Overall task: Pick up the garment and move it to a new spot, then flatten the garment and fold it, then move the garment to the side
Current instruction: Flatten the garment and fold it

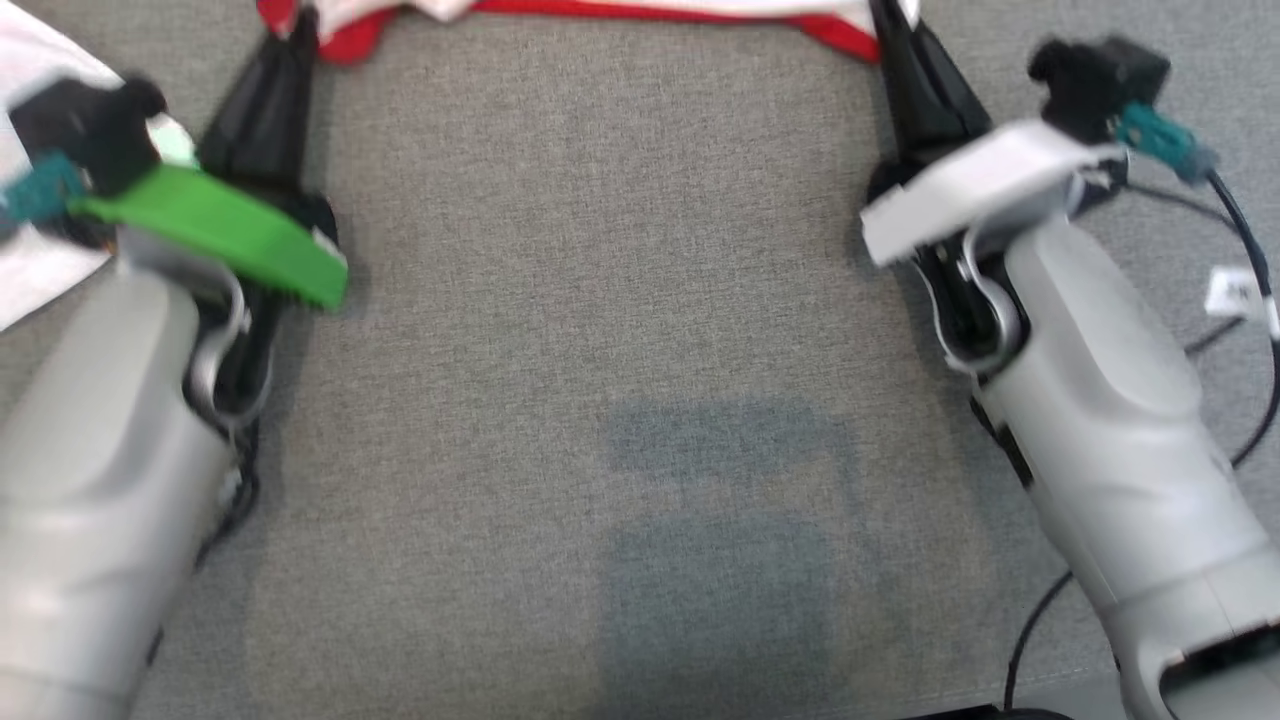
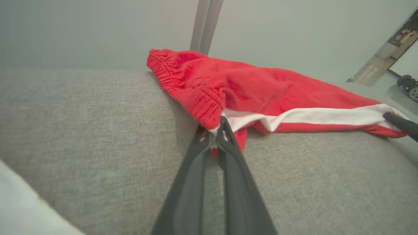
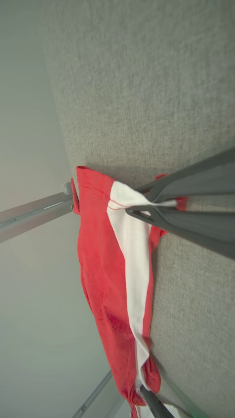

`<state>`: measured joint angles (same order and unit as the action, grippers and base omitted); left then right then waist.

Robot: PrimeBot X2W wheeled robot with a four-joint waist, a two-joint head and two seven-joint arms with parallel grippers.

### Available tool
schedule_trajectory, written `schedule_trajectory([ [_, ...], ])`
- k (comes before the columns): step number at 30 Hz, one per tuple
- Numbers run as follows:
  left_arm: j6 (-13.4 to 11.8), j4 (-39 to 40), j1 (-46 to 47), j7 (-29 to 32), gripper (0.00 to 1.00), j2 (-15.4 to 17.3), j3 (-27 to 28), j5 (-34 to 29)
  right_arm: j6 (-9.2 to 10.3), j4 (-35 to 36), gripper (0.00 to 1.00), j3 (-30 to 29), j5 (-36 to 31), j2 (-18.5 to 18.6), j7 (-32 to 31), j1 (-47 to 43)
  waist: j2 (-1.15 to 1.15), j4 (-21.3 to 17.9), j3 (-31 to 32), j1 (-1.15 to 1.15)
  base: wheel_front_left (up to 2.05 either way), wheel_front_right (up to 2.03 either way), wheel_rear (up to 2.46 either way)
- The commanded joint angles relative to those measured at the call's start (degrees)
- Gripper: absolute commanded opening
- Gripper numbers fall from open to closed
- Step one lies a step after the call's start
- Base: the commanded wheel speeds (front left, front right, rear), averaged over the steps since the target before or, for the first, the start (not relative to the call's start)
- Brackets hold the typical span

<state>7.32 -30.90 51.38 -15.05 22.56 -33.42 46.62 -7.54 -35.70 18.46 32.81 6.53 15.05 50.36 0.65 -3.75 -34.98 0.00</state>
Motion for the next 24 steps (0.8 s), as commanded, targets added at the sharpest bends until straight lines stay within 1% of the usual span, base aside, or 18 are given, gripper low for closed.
schedule_trajectory([
  [1,0.23,2.09,-4.62,-0.14,0.00,0.68,0.58,-0.08,0.11,0.63,0.00,-0.01,2.15,1.69,-0.02,-6.00,-0.65,0.05,3.17,0.00,0.00,0.00,0.00],
  [3,0.24,5.45,-10.57,-0.05,0.00,1.36,1.67,-0.55,0.13,3.22,0.00,0.25,3.51,4.02,-0.05,-11.73,-0.65,0.03,5.82,0.00,0.00,0.00,0.00],
  [7,0.20,10.65,-23.57,-0.05,0.00,0.25,4.72,-0.32,0.14,7.81,0.00,0.20,5.23,7.24,0.00,-22.61,-0.65,0.12,11.68,0.00,0.00,0.00,0.00],
  [10,0.06,13.67,-33.40,-0.04,0.00,-0.72,5.65,-0.05,0.17,11.05,0.00,0.28,6.77,10.19,-0.11,-31.27,-0.65,0.58,16.58,0.00,0.00,0.00,0.00],
  [14,-2.34,17.01,-45.97,-0.05,0.00,-1.47,4.03,-1.23,0.26,16.05,0.00,-1.37,8.98,14.18,-1.78,-43.66,-0.65,1.06,21.29,0.00,0.00,0.00,0.00],
  [17,-4.21,20.32,-53.54,-0.07,0.00,-2.39,3.82,0.10,0.28,21.27,0.00,-4.08,11.15,15.39,-3.11,-52.64,-0.65,1.53,23.08,0.00,0.00,0.00,0.00],
  [20,-5.85,24.68,-58.47,-0.23,0.00,-2.82,4.67,1.86,0.25,27.65,0.00,-7.35,12.13,16.23,-4.88,-59.64,-0.65,2.36,23.94,0.00,0.00,0.00,0.00],
  [22,-6.42,27.73,-60.29,0.54,0.00,-2.39,5.05,2.91,0.23,32.05,0.00,-9.36,11.98,15.81,-6.44,-62.16,-0.65,2.76,23.93,0.00,0.00,0.00,0.00],
  [24,-7.08,30.72,-60.30,1.84,0.00,-1.60,5.70,3.87,0.21,35.49,0.00,-11.02,11.50,14.88,-8.43,-61.78,-0.65,3.08,23.23,0.00,0.00,0.00,0.00],
])
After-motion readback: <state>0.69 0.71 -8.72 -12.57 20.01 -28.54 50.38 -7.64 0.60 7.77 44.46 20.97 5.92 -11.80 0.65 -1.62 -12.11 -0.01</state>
